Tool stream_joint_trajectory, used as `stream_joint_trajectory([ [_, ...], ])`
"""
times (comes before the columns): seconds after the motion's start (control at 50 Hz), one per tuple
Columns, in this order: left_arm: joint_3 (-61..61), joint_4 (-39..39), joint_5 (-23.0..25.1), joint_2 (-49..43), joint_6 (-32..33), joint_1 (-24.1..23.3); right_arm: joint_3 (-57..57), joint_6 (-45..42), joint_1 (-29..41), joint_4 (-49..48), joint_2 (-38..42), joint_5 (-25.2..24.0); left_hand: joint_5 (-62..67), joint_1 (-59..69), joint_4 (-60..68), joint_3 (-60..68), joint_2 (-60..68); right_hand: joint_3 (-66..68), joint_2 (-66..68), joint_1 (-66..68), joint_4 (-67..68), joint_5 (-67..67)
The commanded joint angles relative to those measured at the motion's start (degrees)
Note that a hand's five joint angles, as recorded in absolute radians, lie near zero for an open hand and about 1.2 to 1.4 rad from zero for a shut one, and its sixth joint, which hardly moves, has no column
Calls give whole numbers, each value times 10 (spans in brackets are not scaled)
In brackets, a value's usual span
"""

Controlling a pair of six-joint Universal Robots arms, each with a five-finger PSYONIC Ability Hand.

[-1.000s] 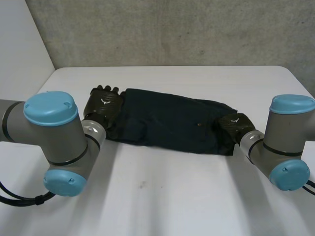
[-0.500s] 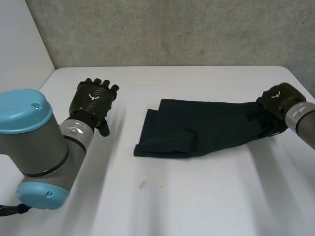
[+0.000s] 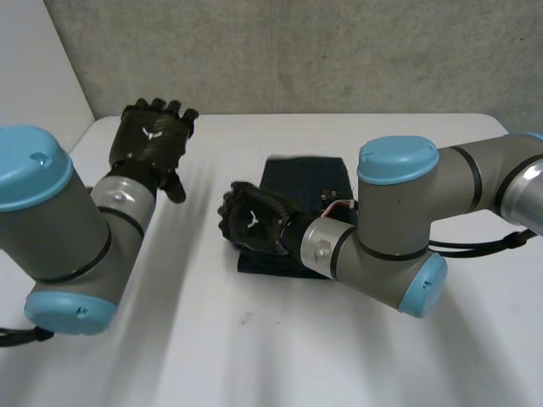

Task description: Fold the shorts.

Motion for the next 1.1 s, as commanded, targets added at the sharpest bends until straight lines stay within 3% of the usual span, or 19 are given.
stream_joint_trajectory([
  [0.02,95,-9,1,-37,-68,-5,-21,320,-17,-8,-67,104,-27,-9,-17,-22,-15,-199,-190,-155,-201,-213],
  [0.14,178,-44,2,-91,-93,-35,2,571,-82,-7,-141,101,-23,-6,-14,-19,-12,-199,-190,-155,-201,-213],
  [0.22,255,-109,2,-162,-101,-84,5,638,-107,12,-134,120,-20,-2,-10,-16,-8,-199,-190,-155,-201,-213],
  [0.38,353,-173,13,-282,-121,-114,-44,587,-118,96,-44,195,-10,8,0,-6,2,-199,-190,-155,-201,-213],
  [0.56,438,-224,18,-367,-104,-115,-58,564,-127,96,15,191,0,18,10,4,12,-199,-190,-155,-201,-213],
  [0.68,433,-276,-4,-378,-52,-115,-74,539,-126,102,44,185,9,26,18,13,20,-199,-190,-155,-201,-213],
  [0.8,395,-287,-97,-369,-35,-116,-78,490,-123,102,54,176,9,26,18,13,20,-199,-190,-155,-201,-213],
  [1.1,348,-286,-107,-343,-15,-117,-76,468,-120,97,83,172,10,28,20,15,22,-199,-190,-155,-201,-213],
])
